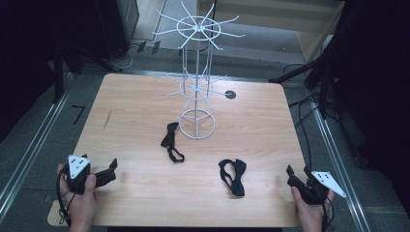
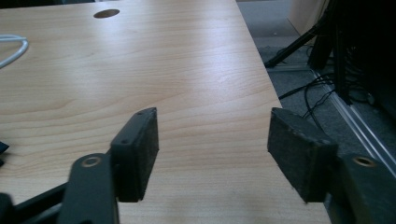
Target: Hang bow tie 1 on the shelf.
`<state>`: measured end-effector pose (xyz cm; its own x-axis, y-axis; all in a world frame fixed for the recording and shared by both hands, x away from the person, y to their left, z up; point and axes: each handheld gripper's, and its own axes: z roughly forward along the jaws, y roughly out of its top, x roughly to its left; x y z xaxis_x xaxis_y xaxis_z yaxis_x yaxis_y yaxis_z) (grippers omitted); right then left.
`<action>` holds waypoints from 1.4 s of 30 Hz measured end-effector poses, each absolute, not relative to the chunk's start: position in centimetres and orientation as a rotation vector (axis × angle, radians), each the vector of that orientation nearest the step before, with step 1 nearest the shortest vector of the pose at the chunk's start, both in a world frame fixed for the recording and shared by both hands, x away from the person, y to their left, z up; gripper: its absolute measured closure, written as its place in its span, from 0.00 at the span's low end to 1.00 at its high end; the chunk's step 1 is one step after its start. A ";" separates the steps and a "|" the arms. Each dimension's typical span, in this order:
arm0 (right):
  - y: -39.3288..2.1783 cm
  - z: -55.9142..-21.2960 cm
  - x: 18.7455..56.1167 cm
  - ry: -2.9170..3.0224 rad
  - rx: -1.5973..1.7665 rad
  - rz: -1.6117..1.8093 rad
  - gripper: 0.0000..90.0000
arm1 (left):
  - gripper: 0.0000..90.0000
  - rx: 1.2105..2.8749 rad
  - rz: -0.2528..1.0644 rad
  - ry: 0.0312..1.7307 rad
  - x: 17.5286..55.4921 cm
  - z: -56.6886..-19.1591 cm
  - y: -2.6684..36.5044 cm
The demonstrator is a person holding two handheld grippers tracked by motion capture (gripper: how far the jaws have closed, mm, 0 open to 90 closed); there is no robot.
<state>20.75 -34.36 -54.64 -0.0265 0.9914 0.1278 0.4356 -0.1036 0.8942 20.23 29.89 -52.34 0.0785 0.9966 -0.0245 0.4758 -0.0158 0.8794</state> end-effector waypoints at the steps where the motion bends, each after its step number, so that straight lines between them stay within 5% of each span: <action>1: -34.4 -54.6 20.8 1.524 1.604 1.106 0.45 | 0.00 1.599 0.867 1.498 20.2 -52.3 29.9; 17: -30.7 -52.4 20.5 1.614 1.566 1.141 0.68 | 0.00 1.644 0.868 1.500 20.4 -52.3 29.5; 38: -23.0 -52.2 19.6 1.930 1.506 1.178 0.62 | 0.01 1.680 0.885 1.493 20.5 -52.4 29.1; 42: -21.9 -52.5 19.6 1.983 1.549 1.163 0.58 | 0.08 1.673 0.909 1.507 20.4 -52.4 29.0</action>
